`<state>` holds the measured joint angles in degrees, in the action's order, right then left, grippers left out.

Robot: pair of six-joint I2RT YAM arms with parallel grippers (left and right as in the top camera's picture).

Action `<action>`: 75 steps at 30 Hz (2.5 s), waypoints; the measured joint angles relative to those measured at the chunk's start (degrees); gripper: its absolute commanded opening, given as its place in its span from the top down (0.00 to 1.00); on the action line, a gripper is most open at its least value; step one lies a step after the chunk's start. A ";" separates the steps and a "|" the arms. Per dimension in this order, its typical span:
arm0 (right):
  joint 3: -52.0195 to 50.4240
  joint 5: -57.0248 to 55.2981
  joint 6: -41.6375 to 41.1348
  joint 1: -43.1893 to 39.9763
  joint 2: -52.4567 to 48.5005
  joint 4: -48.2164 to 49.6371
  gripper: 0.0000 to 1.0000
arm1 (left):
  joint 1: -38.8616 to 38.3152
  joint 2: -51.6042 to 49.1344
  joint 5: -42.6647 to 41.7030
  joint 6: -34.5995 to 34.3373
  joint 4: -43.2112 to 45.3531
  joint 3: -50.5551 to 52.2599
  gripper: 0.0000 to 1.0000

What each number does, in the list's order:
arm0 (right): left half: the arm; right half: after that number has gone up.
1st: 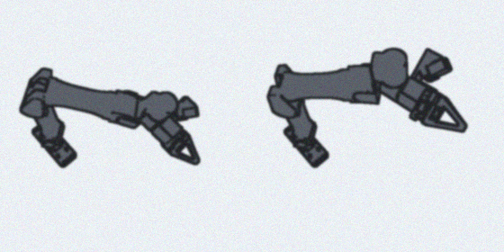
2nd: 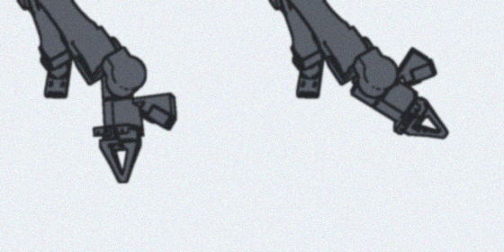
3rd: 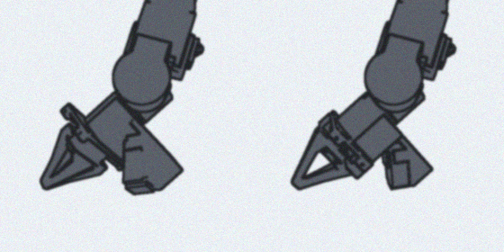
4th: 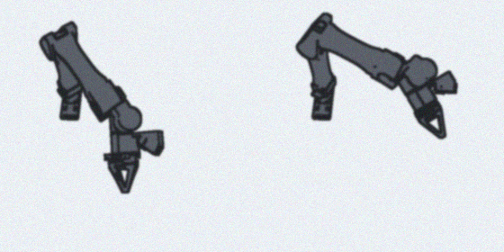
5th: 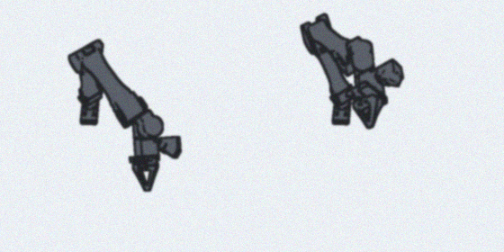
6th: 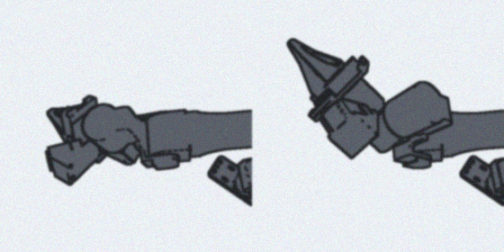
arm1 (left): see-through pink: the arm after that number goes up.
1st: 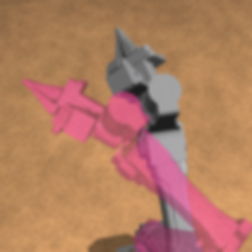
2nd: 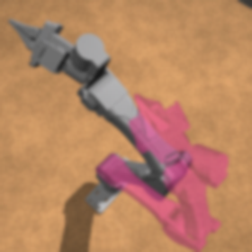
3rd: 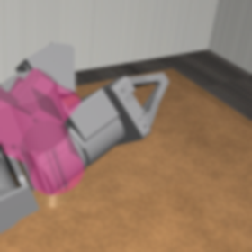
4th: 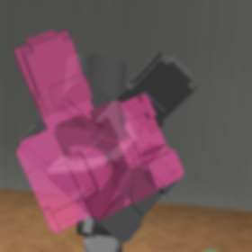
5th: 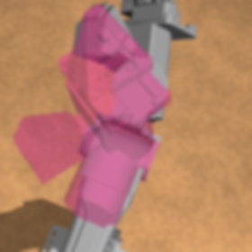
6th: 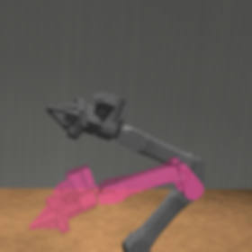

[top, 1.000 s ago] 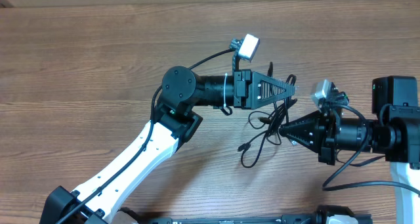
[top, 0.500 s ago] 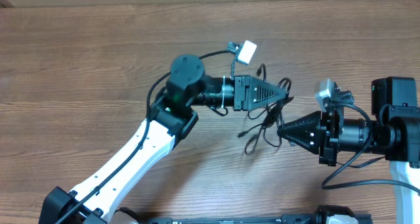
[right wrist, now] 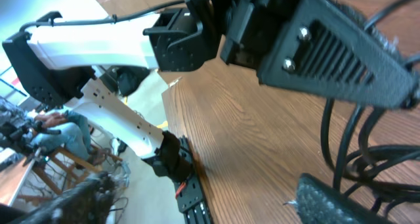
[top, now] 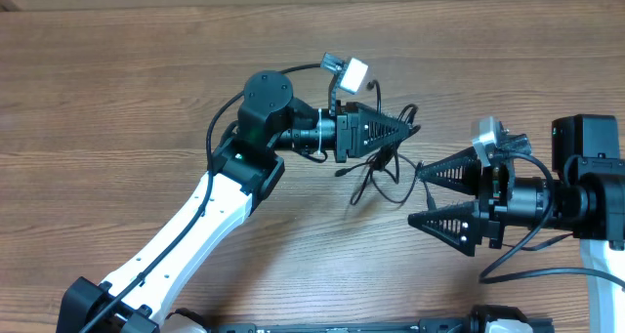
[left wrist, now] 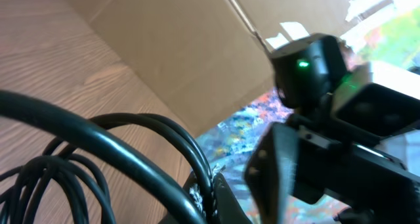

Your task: Untangle cables

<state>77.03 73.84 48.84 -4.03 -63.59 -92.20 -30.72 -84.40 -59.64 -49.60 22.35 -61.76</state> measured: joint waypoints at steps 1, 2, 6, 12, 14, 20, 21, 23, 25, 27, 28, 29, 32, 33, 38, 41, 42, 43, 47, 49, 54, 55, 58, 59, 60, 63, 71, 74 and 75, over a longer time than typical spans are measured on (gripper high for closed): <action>0.00 -0.04 0.02 0.00 0.00 -0.07 0.11 | 0.00 0.00 -0.52 -0.26 1.42 0.02 0.96; 0.00 -0.11 0.04 0.00 0.00 -0.09 0.11 | 0.00 0.00 -1.11 -0.83 3.15 0.02 0.96; 0.00 -0.37 0.04 0.00 0.00 -0.17 0.11 | 0.00 -0.07 -3.08 -3.26 9.84 0.11 0.96; 0.00 -1.62 0.02 0.00 0.00 -0.20 0.16 | 0.00 -0.07 -4.90 -8.04 18.93 0.11 0.96; 0.00 -2.62 0.04 0.00 0.00 -0.20 0.16 | 0.00 -0.07 -5.46 -8.81 21.00 0.11 0.96; 0.00 -4.13 0.07 0.00 0.00 0.52 0.16 | 0.00 -0.07 -9.40 -8.15 27.56 0.13 0.96; 0.00 -4.26 0.04 0.00 0.00 0.74 0.17 | 0.00 -0.07 -10.08 -7.80 28.20 0.13 0.96; 0.00 -4.39 0.04 0.00 0.00 1.16 0.18 | 0.00 -0.07 -11.89 -7.02 29.42 0.13 0.96; 0.00 -4.63 0.04 0.00 0.00 1.53 0.19 | 0.00 -0.07 -13.77 -6.34 30.64 0.13 0.96; 0.00 -4.81 0.04 0.00 0.00 1.90 0.18 | 0.00 -0.07 -15.67 -5.68 32.20 0.13 0.96; 0.00 -4.87 -0.13 0.00 0.00 2.32 0.15 | 0.00 -0.07 -16.74 -5.46 33.16 0.13 0.96; 0.00 -4.90 -0.85 0.00 0.00 3.08 0.11 | 0.00 -0.07 -17.94 -5.27 34.60 0.13 0.96; 0.00 -5.03 -4.48 0.00 0.00 6.91 0.09 | 0.00 -0.07 -21.11 -4.66 38.71 0.13 0.96; 0.00 -5.05 -6.78 0.00 0.00 8.48 0.09 | 0.00 -0.07 -21.92 -4.55 39.98 0.13 0.96; 0.00 -5.46 -16.44 0.00 0.00 13.38 0.14 | 0.00 -0.07 -22.67 -4.22 40.94 0.13 0.96; 0.00 -6.32 -21.00 0.00 0.00 14.75 0.20 | 0.00 -0.07 -22.38 -4.20 40.94 0.13 0.96; 0.00 -6.49 -22.21 0.00 0.00 14.91 0.25 | 0.00 -0.07 -22.14 -4.22 40.94 0.13 0.96; 0.00 -6.69 -22.95 0.00 0.00 15.02 0.30 | 0.00 -0.07 -21.86 -4.20 40.96 0.13 0.96; 0.00 -7.21 -25.22 0.00 0.00 15.19 0.53 | -0.59 -0.07 -19.89 -4.20 40.89 0.13 0.96; 0.00 -7.26 -25.68 0.00 0.00 15.21 0.61 | -1.36 -0.07 -18.43 -4.20 40.92 0.13 0.96; 0.00 -7.39 -26.18 0.00 0.00 15.45 0.63 | -3.06 -0.07 -15.50 -4.20 40.85 0.13 0.96; 0.00 -7.39 -26.21 0.00 0.00 15.47 0.65 | -3.23 -0.07 -15.08 -4.22 40.83 0.13 0.96; 0.00 -7.39 -26.32 0.00 0.00 15.52 0.69 | -3.45 -0.07 -14.14 -4.20 40.83 0.13 0.96; 0.00 -7.39 -26.34 0.00 0.00 15.47 0.70 | -3.52 -0.07 -13.92 -4.20 40.83 0.13 0.96; 0.00 -7.39 -26.36 0.00 0.00 15.52 0.70 | -3.56 -0.07 -13.70 -4.20 40.81 0.13 0.96; 0.00 -7.39 -26.34 0.00 0.00 15.58 0.70 | -3.82 -0.07 -13.09 -4.20 40.72 0.13 0.96; 0.00 -8.74 -26.58 0.00 -0.04 15.72 0.69 | -4.70 -0.07 -12.48 -4.20 40.68 0.13 0.96; 0.00 -10.43 -28.41 0.00 -0.63 16.44 0.69 | -4.90 -0.07 -12.46 -4.20 40.70 0.13 0.96; 0.00 -10.78 -29.16 0.00 -0.94 16.92 0.69 | -4.90 -0.07 -12.41 -4.20 40.68 0.13 0.96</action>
<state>77.03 63.07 19.68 -4.03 -64.53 -75.29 -35.62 -84.47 -72.05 -53.80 63.02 -61.63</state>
